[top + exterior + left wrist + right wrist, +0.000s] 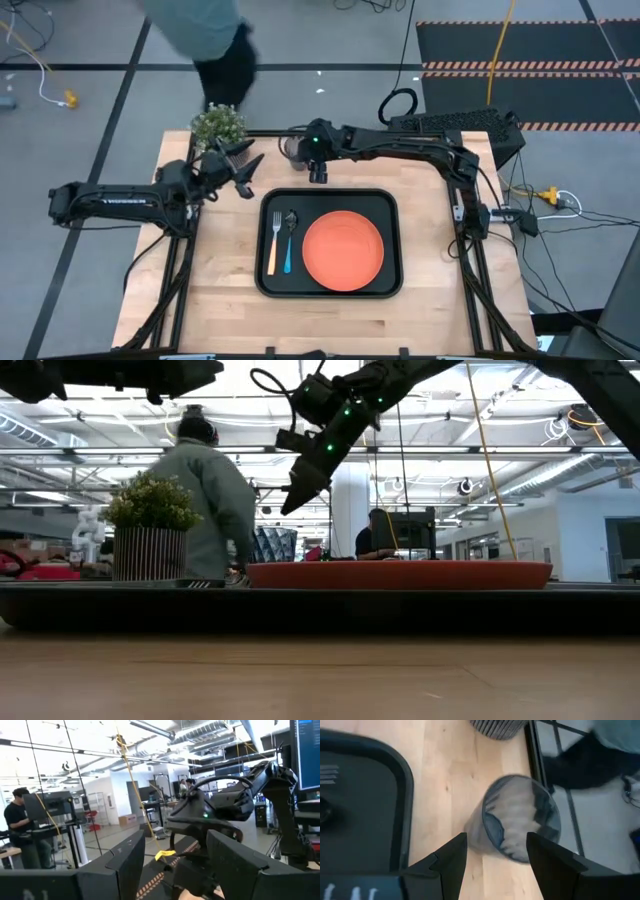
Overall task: Pick and place plate/cup/fork/spoon on tray
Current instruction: Put the blue cup to the top right of the orange plate on the black table tray
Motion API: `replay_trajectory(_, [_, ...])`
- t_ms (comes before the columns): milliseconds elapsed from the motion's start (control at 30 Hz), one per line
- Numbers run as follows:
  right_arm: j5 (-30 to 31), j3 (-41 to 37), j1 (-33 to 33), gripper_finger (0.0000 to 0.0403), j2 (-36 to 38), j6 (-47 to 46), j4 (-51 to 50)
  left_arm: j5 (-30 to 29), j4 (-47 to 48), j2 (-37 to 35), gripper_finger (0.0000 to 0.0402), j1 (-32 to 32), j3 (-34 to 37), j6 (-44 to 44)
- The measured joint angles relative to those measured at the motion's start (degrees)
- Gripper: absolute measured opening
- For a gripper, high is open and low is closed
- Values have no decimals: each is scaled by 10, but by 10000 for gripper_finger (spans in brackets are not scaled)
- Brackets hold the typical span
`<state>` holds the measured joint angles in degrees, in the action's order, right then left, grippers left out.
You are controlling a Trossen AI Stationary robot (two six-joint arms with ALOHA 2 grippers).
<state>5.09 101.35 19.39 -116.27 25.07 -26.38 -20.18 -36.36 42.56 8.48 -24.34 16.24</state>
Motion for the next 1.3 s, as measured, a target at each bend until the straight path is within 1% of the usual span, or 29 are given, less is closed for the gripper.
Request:
replay_trajectory(67, [-21, 4, 7, 196, -7, 1, 5, 0, 4, -3, 216, 1, 0, 3])
replay_trajectory(200, [-31, 5, 21, 196, -15, 3, 17, 0, 11, -3, 216, 2, 0, 8])
replay_trajectory(300, [-62, 5, 33, 196, -17, -2, 22, 0, 23, -3, 216, 2, 0, 8])
replay_trajectory(433, [-70, 5, 40, 196, -27, 7, 31, -5, 42, -3, 216, 2, 0, 1])
replay_trajectory(533, [-97, 4, 42, 196, -44, 12, 37, -9, 57, -3, 216, 2, 0, -9])
replay_trajectory(767, [-98, 4, 40, 196, -87, 25, 39, -9, 84, -3, 216, 2, 0, -31])
replay_trajectory(900, [-83, 3, 38, 189, -88, 31, 39, -9, 84, -3, 216, 2, 0, -31])
replay_trajectory(967, [-77, 3, 38, 171, -79, 36, 31, -9, 84, -3, 216, 3, 0, -29])
replay_trajectory(1033, [-65, 4, 35, 140, -74, 44, 30, -10, 84, -3, 216, 4, 0, -29])
replay_trajectory(1100, [-64, 3, 34, 96, -63, 48, 12, -10, 84, -3, 216, 4, 0, -28])
replay_trajectory(1167, [-64, 4, 34, 39, -57, 52, 5, -10, 83, -3, 216, 5, 0, -28])
replay_trajectory(1200, [-64, 5, 34, 21, -53, 54, -6, -10, 83, -3, 216, 5, 0, -27])
replay_trajectory(1300, [-37, 4, 34, 7, -43, 57, -73, -10, 79, -3, 216, 6, 0, -24])
